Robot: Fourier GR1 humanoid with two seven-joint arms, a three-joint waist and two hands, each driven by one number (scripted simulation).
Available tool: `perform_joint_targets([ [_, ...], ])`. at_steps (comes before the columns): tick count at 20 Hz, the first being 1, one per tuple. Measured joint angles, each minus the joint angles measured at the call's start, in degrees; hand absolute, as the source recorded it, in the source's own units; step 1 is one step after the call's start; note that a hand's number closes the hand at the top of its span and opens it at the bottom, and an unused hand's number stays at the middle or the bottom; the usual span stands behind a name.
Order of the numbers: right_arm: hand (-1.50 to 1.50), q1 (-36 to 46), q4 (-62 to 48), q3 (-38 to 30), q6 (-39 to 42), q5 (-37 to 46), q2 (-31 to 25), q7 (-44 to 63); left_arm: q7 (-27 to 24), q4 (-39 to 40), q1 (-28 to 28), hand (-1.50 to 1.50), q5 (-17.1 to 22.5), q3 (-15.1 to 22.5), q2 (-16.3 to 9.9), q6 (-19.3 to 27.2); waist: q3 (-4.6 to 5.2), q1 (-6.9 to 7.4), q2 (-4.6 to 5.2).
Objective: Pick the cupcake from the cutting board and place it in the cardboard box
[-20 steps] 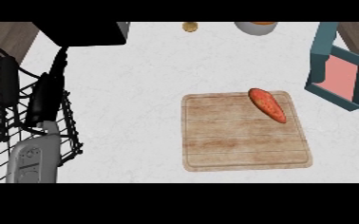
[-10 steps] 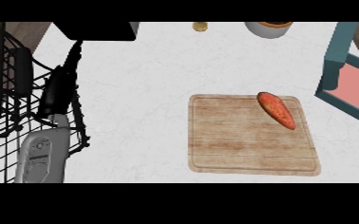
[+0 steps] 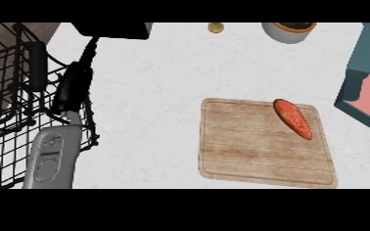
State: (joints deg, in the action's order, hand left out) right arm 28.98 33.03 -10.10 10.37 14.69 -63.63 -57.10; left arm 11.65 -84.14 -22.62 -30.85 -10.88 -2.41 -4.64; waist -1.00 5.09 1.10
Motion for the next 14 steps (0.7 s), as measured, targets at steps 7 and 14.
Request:
perform_joint_targets([
  [7,1.50,6.5,-3.3,2.8,4.4,-0.4,3.2,4.2,-0.8,1.4,-1.1,0.00,0.4,1.3,-0.2,0.7,0.03,1.26,0.01],
  [14,1.50,12.9,-6.0,6.6,5.8,1.7,8.8,8.5,-1.1,2.1,-1.2,0.00,0.7,2.2,-0.7,1.2,-0.03,1.52,-0.08],
])
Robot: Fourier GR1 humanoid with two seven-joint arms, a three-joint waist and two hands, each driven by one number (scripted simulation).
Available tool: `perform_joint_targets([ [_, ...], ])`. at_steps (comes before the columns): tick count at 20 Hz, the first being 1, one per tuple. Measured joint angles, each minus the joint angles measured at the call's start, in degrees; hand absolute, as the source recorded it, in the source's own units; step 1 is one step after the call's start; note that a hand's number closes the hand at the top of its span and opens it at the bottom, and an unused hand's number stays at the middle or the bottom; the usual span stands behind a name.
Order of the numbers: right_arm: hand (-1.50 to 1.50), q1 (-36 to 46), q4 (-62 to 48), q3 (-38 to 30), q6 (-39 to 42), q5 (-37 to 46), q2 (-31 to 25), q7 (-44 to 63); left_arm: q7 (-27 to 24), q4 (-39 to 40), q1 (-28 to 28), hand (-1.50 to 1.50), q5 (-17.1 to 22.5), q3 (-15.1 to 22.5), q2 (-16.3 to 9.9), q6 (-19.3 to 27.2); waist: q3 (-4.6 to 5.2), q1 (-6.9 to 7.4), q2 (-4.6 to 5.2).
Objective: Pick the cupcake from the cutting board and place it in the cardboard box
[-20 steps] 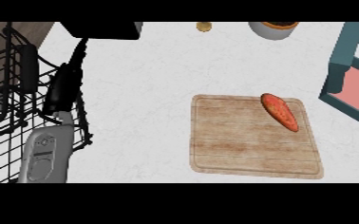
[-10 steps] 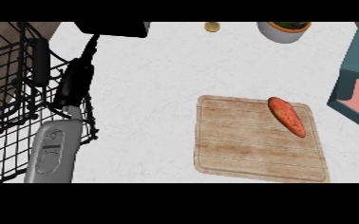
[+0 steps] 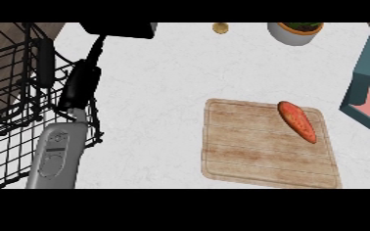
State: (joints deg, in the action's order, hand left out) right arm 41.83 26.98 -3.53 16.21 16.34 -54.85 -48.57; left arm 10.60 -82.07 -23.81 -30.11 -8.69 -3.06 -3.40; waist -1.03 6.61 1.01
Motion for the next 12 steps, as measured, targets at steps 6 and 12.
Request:
perform_joint_targets([
  [6,1.50,4.7,-3.5,2.0,-2.8,2.7,5.1,3.5,0.2,0.0,0.0,0.00,0.8,0.3,-0.2,0.7,-0.12,0.08,0.12],
  [12,-1.50,7.5,-9.1,2.9,-1.9,4.0,9.2,8.8,0.2,0.2,-0.1,0.00,1.2,1.0,-0.6,1.2,-0.16,0.36,0.30],
])
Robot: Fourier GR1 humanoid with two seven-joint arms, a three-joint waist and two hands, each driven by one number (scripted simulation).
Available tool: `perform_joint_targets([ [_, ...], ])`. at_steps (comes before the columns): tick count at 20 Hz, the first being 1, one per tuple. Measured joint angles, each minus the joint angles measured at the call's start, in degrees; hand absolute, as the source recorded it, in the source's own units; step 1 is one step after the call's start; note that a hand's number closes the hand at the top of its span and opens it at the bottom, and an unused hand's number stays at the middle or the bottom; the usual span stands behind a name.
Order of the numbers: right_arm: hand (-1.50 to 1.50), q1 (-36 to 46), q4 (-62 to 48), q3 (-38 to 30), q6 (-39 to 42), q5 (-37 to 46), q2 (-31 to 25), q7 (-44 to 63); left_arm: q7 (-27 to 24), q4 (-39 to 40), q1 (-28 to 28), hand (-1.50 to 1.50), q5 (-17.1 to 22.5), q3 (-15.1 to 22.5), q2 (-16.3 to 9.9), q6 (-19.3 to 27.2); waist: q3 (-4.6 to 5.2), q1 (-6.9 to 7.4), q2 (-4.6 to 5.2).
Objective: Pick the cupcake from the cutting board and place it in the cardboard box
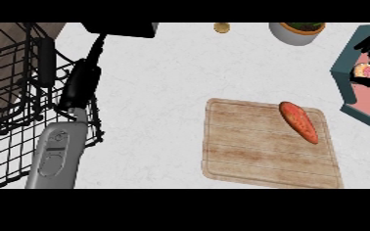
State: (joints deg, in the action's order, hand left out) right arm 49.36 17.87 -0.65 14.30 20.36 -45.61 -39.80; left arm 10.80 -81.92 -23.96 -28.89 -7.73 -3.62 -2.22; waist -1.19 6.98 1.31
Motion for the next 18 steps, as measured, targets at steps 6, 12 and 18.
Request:
perform_joint_targets([
  [6,-1.50,1.9,-3.1,-0.7,0.7,-0.3,2.8,-0.6,-0.2,-0.3,0.7,0.00,0.3,0.0,-0.5,0.7,-0.19,-0.60,-0.08],
  [12,-1.50,4.5,-5.2,-5.6,1.2,-4.6,2.9,-3.3,0.1,-0.5,1.3,0.00,0.3,0.3,-0.9,1.4,-0.22,-0.95,-0.03],
  [18,-1.50,5.2,-8.6,-11.7,4.7,-10.2,0.1,-4.2,0.8,-1.0,1.6,0.00,1.0,0.5,-1.2,1.8,-0.16,-1.20,0.14],
])
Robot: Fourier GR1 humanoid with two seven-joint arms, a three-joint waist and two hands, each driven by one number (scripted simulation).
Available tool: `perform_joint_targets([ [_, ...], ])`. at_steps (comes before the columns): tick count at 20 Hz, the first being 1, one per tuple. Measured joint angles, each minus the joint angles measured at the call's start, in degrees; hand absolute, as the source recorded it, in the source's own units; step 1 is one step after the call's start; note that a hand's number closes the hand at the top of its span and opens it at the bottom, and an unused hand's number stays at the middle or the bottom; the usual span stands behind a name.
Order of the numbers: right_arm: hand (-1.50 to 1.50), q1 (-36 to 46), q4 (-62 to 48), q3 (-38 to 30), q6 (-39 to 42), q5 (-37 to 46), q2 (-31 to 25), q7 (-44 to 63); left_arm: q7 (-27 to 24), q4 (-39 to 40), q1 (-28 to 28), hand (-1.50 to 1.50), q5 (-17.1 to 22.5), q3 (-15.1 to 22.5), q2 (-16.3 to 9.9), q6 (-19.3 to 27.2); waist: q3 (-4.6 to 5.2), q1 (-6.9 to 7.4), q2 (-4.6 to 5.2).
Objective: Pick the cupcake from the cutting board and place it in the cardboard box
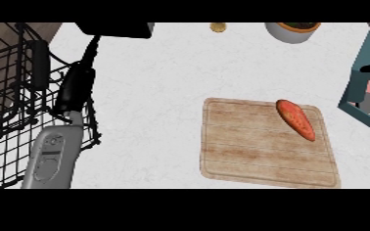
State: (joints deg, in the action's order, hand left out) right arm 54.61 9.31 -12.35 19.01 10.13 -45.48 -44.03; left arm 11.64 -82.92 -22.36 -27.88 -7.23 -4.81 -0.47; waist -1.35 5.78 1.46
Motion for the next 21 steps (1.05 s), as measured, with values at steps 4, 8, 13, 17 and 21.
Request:
perform_joint_targets([
  [4,-1.50,0.3,-1.3,-2.6,3.5,-2.5,-3.9,1.3,0.4,-0.2,0.1,0.00,0.0,0.3,-0.3,0.4,-0.03,-0.04,0.18],
  [8,-1.50,-0.7,-2.5,-4.6,5.7,-4.3,-8.4,3.1,0.6,-0.4,0.6,0.00,-0.1,0.3,-0.5,1.3,-0.06,-0.32,0.37],
  [13,-1.50,-3.2,-3.4,-6.1,7.5,-5.6,-13.0,4.4,1.3,-0.9,0.8,0.00,0.3,0.6,-0.8,1.2,-0.11,-0.38,0.65],
  [17,-1.50,-5.2,-3.3,-6.7,8.3,-6.1,-15.9,5.0,2.0,-1.0,0.6,0.00,0.5,0.8,-0.8,1.4,-0.15,-0.13,0.88],
  [21,-1.50,-7.5,-2.5,-6.6,9.1,-6.0,-17.8,5.1,2.4,-1.0,0.6,0.00,0.7,1.1,-0.9,1.4,-0.23,-0.04,1.00],
])
